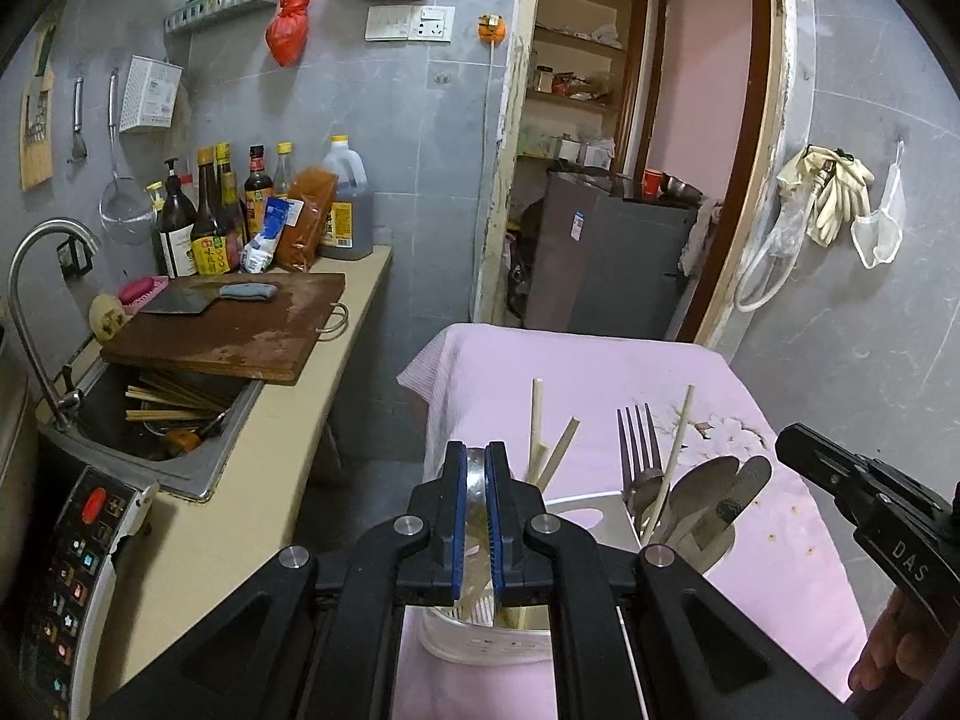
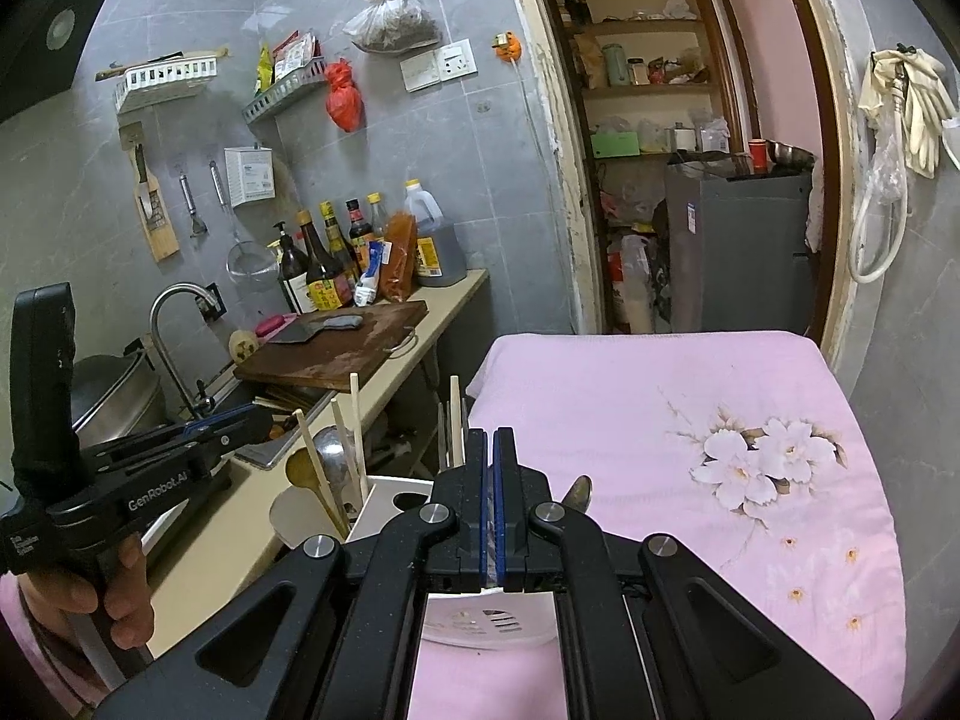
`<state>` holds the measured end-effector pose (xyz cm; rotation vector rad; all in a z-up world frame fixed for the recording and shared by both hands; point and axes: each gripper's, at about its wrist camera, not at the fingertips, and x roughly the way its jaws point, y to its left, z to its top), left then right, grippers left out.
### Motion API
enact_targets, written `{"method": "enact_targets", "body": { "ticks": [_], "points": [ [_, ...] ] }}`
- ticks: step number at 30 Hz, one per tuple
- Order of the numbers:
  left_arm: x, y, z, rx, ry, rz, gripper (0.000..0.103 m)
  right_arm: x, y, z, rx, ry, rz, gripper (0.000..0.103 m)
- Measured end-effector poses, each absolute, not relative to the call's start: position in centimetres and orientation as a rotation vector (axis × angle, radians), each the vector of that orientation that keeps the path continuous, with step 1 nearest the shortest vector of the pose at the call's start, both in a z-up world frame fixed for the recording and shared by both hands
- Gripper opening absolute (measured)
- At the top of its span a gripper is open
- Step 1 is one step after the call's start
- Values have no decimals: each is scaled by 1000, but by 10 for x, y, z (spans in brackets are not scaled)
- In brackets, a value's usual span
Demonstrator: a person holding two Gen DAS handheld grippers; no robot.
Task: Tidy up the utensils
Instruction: 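Lower the gold spoon into the caddy with the left tool while the right tool lowers the blade, then open both tools to release the spoon and blade into the caddy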
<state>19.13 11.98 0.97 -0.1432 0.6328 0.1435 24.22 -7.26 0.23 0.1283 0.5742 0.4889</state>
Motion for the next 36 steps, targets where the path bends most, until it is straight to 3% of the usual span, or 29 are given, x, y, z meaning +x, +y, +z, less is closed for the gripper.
{"method": "enact_targets", "body": {
  "ticks": [7, 9, 11, 19, 23, 27, 32, 34, 36],
  "points": [
    [192, 120, 8, -152, 642, 125, 8, 244, -74, 2, 130, 580, 483, 2],
    [192, 120, 8, -157, 642, 117, 13, 244, -74, 2, 130, 583, 479, 2],
    [191, 121, 9, -161, 635, 116, 26, 245, -75, 1, 131, 586, 474, 2],
    [190, 119, 11, -154, 617, 117, 32, 243, -79, 1, 139, 585, 447, 4],
    [187, 118, 12, -164, 601, 119, 44, 240, -83, 2, 155, 573, 428, 34],
    [184, 117, 12, -156, 598, 120, 51, 239, -87, 0, 160, 581, 396, 44],
    [180, 119, 11, -166, 592, 124, 67, 236, -95, -2, 174, 586, 354, 59],
    [177, 120, 11, -173, 590, 125, 73, 234, -99, -4, 176, 587, 335, 66],
    [176, 121, 10, -179, 590, 123, 79, 233, -102, -4, 175, 584, 312, 80]
  ]
}}
